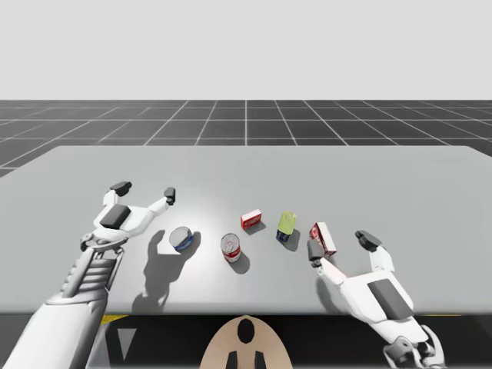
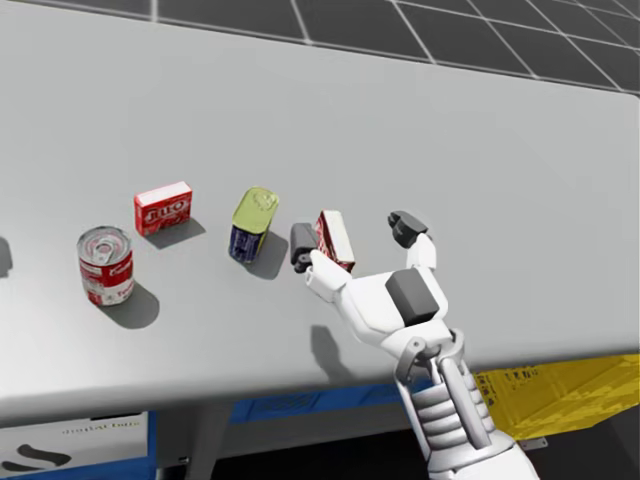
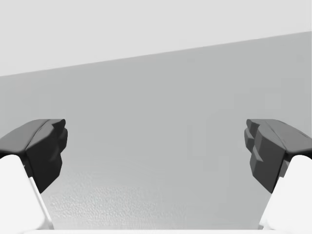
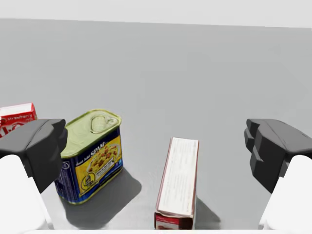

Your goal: Grasp the pudding box and hold it up.

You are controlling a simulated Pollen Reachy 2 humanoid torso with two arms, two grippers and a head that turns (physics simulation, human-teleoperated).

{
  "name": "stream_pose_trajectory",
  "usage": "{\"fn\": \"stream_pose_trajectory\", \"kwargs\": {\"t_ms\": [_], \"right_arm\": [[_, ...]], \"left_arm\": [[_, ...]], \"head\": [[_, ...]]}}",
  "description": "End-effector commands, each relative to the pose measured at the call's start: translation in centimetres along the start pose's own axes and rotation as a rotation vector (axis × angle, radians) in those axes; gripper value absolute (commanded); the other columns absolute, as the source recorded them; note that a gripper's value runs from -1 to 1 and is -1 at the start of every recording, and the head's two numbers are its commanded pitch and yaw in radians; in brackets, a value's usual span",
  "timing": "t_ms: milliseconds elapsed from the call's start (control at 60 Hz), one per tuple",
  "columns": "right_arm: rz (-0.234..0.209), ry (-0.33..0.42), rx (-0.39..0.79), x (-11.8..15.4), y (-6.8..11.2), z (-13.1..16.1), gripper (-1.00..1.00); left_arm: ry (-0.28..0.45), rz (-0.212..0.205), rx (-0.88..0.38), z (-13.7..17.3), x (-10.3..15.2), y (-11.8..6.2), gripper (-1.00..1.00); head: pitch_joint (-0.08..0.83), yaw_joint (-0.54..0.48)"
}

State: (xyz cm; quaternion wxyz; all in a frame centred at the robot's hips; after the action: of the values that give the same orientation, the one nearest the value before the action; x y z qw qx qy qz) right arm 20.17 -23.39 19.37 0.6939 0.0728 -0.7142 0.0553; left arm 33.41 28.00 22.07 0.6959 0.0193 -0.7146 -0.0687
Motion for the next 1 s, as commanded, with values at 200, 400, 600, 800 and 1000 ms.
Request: {"fn": "stream_pose_trajectory", "kwargs": {"t_ms": [200, 400, 600, 800, 1000], "right_arm": [[-0.112, 0.070, -0.047, -4.9, 0.7, -0.8, -1.00], [-0.107, 0.104, -0.079, -6.1, 0.2, -2.4, -1.00], [-0.090, 0.121, -0.099, -6.7, -0.2, -3.8, -1.00], [-0.083, 0.170, -0.061, -7.4, -0.2, -3.6, 1.00], [-0.090, 0.153, -0.048, -6.9, 0.1, -3.4, 1.00]], "left_arm": [[0.006, -0.007, 0.001, -0.1, -0.2, -0.2, -1.00], [0.006, -0.007, 0.001, -0.1, -0.2, -0.2, -1.00], [0.006, -0.007, 0.002, -0.1, -0.2, -0.2, -1.00], [0.005, -0.007, 0.001, -0.1, -0.2, -0.2, -1.00], [0.005, -0.008, 0.004, -0.1, -0.2, -0.2, -1.00]], "head": [[0.718, -0.34], [0.721, -0.34], [0.722, -0.33], [0.721, -0.33], [0.688, -0.34]]}}
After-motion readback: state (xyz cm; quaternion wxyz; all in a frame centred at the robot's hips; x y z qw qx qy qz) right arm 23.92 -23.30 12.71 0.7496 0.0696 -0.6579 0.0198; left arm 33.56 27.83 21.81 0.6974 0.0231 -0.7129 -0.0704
